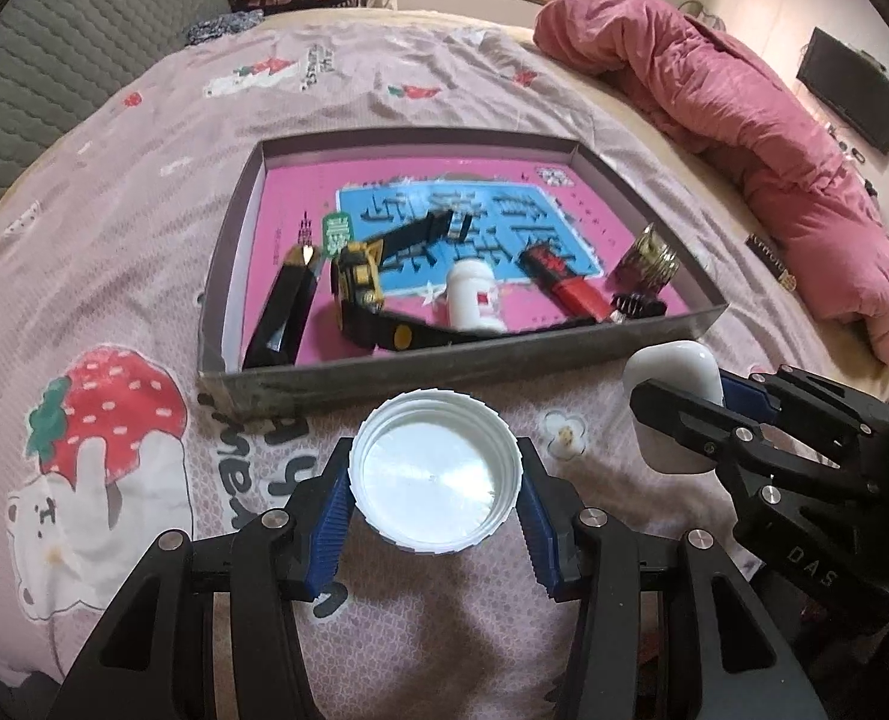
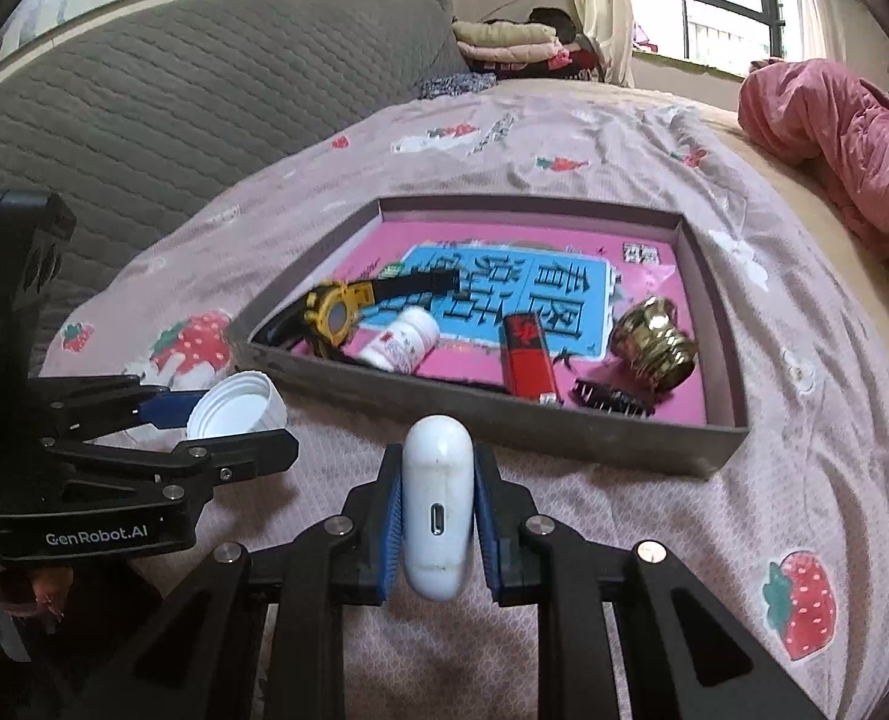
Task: Organize rigid objects
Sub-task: 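Close the left tool on the white bottle cap and lift it, then carry the cap with the left tool while the right tool carries the earbuds case over the tray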
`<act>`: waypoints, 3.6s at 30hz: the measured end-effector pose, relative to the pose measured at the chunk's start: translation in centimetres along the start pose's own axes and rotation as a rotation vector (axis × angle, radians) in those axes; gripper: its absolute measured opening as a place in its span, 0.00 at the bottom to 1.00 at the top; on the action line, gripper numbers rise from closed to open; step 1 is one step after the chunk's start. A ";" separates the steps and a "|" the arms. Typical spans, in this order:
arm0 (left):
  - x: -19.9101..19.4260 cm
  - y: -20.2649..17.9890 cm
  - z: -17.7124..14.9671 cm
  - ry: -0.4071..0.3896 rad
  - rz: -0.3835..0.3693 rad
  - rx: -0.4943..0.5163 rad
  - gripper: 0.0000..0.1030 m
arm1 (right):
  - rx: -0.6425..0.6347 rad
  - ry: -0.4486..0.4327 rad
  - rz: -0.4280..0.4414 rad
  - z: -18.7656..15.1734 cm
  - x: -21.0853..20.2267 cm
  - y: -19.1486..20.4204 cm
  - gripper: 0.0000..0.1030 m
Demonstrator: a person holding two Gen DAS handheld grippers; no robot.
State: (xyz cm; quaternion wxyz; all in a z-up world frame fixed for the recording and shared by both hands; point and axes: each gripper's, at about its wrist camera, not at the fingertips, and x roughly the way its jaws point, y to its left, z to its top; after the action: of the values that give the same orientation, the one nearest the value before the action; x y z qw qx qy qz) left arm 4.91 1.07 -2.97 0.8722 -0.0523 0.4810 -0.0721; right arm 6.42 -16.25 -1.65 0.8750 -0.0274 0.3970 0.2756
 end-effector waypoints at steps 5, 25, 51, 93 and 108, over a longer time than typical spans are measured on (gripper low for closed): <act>-0.9 -0.2 0.8 -0.028 -0.011 -0.005 0.50 | 0.026 -0.043 -0.017 0.9 -1.1 -0.8 0.21; -1.3 0.0 5.8 -0.103 -0.010 -0.036 0.50 | 0.055 -0.147 -0.078 4.3 -2.9 -3.0 0.21; 2.5 -0.2 8.1 -0.081 0.001 -0.051 0.50 | 0.174 -0.137 -0.201 3.3 -0.7 -8.4 0.21; 7.1 -5.7 8.1 -0.009 -0.037 0.022 0.50 | 0.111 -0.078 -0.273 2.1 2.4 -9.0 0.21; 7.2 -5.4 7.8 0.002 -0.044 0.018 0.50 | 0.108 -0.082 -0.294 1.7 1.8 -8.5 0.21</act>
State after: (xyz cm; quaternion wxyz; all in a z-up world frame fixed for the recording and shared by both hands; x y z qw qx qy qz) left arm 14.88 -5.38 -3.93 0.8704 -0.0550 0.4797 -0.0957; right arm 12.83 -22.13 -3.24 0.9216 -0.0272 0.3670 0.1236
